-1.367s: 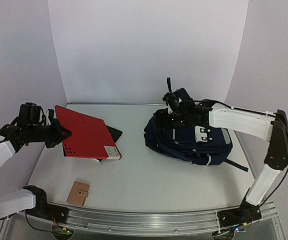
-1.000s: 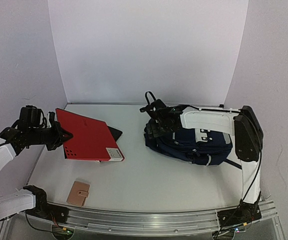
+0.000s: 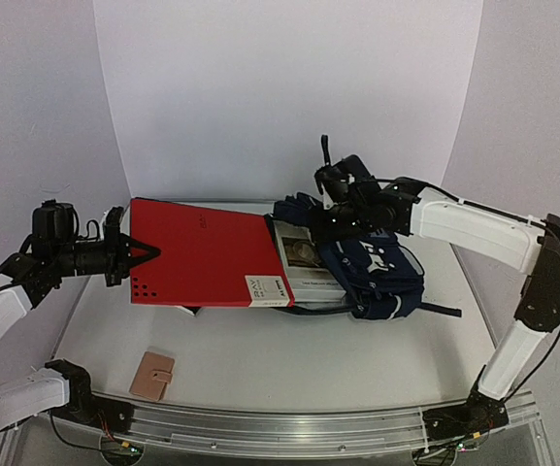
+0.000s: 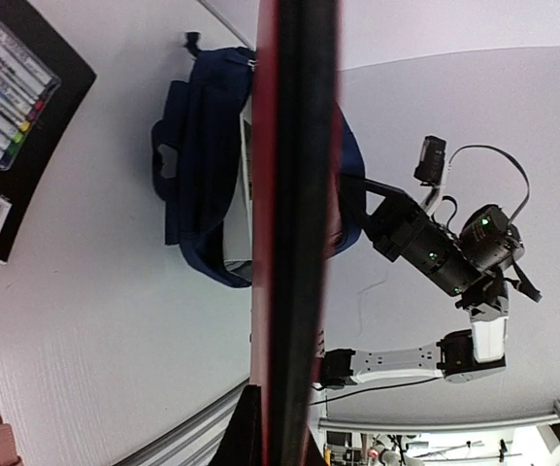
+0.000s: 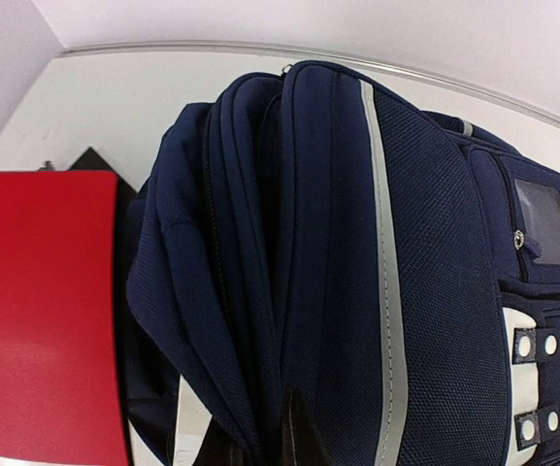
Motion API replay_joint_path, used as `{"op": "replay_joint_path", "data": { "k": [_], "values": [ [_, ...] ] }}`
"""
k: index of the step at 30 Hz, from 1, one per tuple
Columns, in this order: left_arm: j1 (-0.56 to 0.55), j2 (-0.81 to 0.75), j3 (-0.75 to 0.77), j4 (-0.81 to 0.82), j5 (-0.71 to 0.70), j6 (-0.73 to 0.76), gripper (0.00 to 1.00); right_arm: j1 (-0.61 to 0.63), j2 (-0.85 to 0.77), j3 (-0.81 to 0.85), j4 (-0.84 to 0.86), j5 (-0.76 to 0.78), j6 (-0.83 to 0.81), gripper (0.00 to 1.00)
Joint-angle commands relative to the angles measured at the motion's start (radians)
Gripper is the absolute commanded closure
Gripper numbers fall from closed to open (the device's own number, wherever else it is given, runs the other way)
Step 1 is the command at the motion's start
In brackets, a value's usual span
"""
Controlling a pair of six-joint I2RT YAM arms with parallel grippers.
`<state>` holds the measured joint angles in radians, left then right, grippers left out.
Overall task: Pack the student bag
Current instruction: Place the files in the student bag.
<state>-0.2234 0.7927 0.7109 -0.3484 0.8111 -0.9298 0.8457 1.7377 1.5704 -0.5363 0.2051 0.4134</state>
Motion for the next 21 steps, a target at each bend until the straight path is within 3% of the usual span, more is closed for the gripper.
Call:
{"op": "replay_joint_path", "data": {
  "k": [1,14,21],
  "values": [
    [0.0,-0.002,0.002,0.256,0.124,-0.163,1.0,0.012,-0.08,-0.023,0.172,-0.056,0.056,1.0],
    [-0.034,0.005,-0.069,0.241,0.122,-0.261,1.0,0.019,-0.075,0.016,0.225,-0.023,0.096,1.0],
    [-0.107,0.083,-0.075,0.32,0.065,-0.272,1.0,0.031,-0.065,0.034,0.238,-0.041,0.098,1.0]
  ]
}}
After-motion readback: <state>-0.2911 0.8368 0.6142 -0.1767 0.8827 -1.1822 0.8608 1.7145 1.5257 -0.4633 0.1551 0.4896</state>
